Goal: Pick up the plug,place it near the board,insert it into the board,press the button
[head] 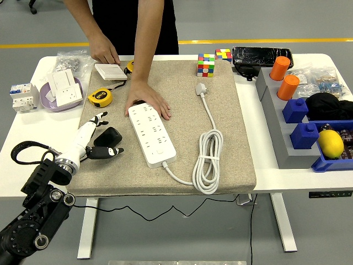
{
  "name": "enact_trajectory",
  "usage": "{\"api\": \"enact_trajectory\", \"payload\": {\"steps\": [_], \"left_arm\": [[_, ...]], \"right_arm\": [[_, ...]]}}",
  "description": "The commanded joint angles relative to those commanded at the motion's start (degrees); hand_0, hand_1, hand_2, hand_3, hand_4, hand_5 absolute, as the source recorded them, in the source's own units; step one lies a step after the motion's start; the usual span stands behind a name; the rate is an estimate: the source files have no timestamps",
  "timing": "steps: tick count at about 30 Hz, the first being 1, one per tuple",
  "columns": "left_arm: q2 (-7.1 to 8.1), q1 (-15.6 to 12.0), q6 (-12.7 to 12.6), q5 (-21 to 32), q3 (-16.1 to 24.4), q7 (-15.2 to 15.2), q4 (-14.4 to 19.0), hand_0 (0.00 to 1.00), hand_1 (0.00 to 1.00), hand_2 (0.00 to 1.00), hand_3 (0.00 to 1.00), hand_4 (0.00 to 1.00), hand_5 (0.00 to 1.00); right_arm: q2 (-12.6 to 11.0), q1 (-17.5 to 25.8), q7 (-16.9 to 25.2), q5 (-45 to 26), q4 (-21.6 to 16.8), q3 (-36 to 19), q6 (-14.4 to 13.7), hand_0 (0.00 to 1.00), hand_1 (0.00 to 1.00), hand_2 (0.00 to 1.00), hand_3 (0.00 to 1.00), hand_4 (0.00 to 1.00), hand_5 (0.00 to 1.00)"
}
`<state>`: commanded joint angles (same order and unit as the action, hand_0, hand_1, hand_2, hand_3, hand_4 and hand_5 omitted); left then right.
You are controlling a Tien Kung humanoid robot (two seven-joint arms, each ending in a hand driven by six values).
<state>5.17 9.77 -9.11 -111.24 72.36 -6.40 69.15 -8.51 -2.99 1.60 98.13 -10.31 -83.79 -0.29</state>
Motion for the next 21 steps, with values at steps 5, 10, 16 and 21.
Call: {"api": "enact_trajectory", "payload": {"steps": [5, 10, 16, 21], "left_arm": [[0.03, 0.2, -1.0, 0.2, -0.1, 0.3, -0.9, 0.881, 0.852, 0.726, 0.772, 0.998, 0.167], [-0.31, 0.3, -2.2, -0.3, 0.0, 0.7, -1.8, 0.875, 0.835, 0.695, 0.725, 0.998, 0.192], [-0.66, 0.5, -3.1, -1.4, 0.2, 0.8, -2.8, 0.87, 0.823, 0.65, 0.639, 0.998, 0.212], [-0.74, 0.6, -3.8, -1.5, 0.4, 1.0, -3.3, 0.87, 0.823, 0.65, 0.639, 0.998, 0.212]], "right_arm": [[0.0, 0.0, 0.0, 0.1, 0.0, -0.2, 0.0, 0.977, 0.927, 0.873, 0.899, 0.998, 0.998], [0.0, -0.1, 0.0, 0.4, 0.0, -0.6, -0.1, 0.976, 0.927, 0.872, 0.897, 0.998, 0.998], [0.1, -0.1, 0.0, 0.7, 0.0, -1.1, -0.1, 0.977, 0.927, 0.872, 0.896, 0.998, 0.998], [0.1, -0.2, 0.0, 0.8, 0.0, -1.2, -0.1, 0.977, 0.927, 0.872, 0.896, 0.998, 0.998]]}}
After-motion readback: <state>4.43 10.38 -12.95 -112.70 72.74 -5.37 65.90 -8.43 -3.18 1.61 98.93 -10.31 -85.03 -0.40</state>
